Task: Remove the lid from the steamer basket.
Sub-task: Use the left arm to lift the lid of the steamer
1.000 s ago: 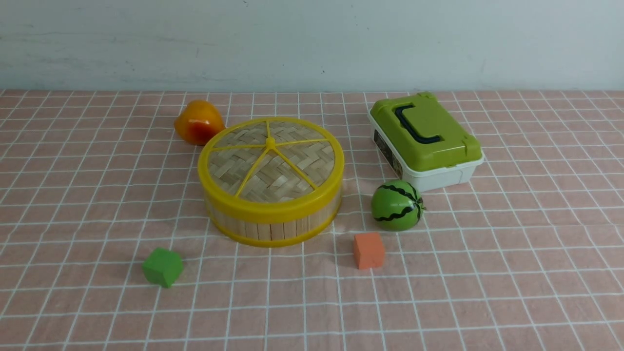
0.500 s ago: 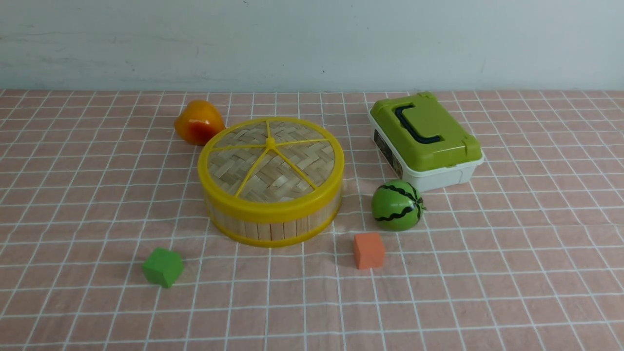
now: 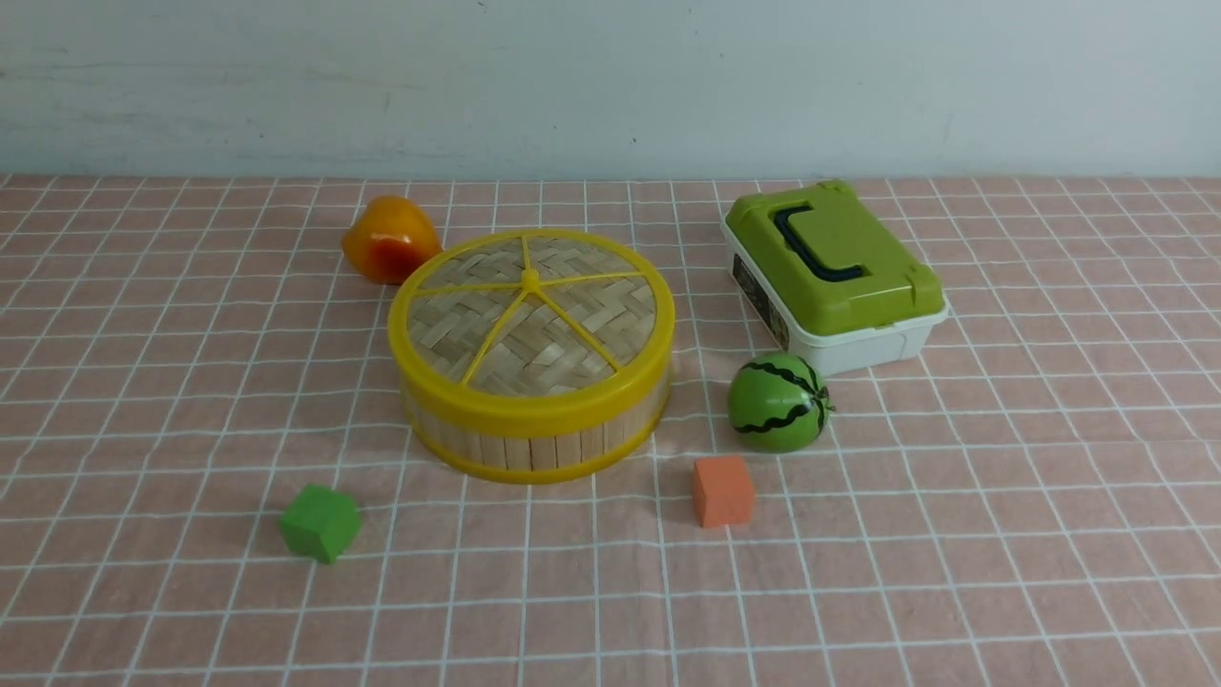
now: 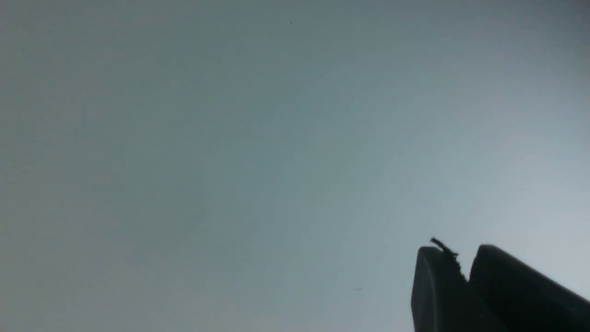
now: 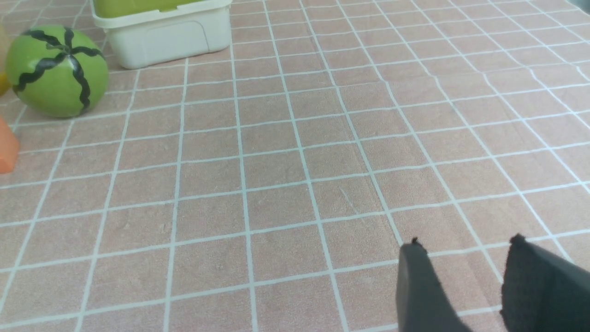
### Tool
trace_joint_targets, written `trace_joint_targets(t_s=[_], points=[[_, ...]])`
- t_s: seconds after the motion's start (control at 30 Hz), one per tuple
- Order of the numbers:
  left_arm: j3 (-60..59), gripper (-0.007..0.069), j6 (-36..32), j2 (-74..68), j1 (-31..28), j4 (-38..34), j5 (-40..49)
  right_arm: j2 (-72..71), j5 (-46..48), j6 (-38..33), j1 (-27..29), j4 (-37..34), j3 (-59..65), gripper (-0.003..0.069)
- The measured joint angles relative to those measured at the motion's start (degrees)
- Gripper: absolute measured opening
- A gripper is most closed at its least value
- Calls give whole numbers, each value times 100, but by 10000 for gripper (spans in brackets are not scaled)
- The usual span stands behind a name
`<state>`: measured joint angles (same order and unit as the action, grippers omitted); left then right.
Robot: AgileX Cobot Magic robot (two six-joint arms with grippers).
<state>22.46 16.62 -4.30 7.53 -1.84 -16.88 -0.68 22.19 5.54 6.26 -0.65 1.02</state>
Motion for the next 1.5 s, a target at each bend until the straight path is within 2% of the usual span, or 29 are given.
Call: trace_joint_targets(t_s=[0.2, 0.43, 0.67, 0.77, 0.8, 0.93, 0.97, 1.1, 1.2, 1.33, 1.4, 1.5], points=[[1723, 103, -39, -1547, 0, -120, 1241, 0, 0, 0, 0, 0, 0, 241], [2932, 100, -33, -3536, 0, -124, 2227, 0, 0, 0, 0, 0, 0, 241], [4112, -13, -140, -5350, 0, -284, 4081, 0, 0, 0, 0, 0, 0, 241], [4858, -13, -751, -6366, 0, -769, 5134, 0, 0, 0, 0, 0, 0, 241], [4901, -13, -795, -6366, 0, -805, 5134, 0, 0, 0, 0, 0, 0, 241], [5863, -13, -1608, -7680, 0, -1627, 6278, 0, 0, 0, 0, 0, 0, 241], [5910, -13, -1662, -7739, 0, -1658, 6278, 0, 0, 0, 0, 0, 0, 241], [7016, -13, -2228, -9009, 182, -1896, 7309, 0, 0, 0, 0, 0, 0, 241], [7883, -13, -2290, -9824, 465, -1783, 7780, 0, 0, 0, 0, 0, 0, 241], [8970, -13, -1925, -10579, 812, -1089, 8104, 0, 0, 0, 0, 0, 0, 241], [9700, -13, -1621, -11025, 1054, -458, 8151, 0, 0, 0, 0, 0, 0, 241], [10228, 2, -1475, -11360, 1236, -28, 8151, 0, 0, 0, 0, 0, 0, 241]])
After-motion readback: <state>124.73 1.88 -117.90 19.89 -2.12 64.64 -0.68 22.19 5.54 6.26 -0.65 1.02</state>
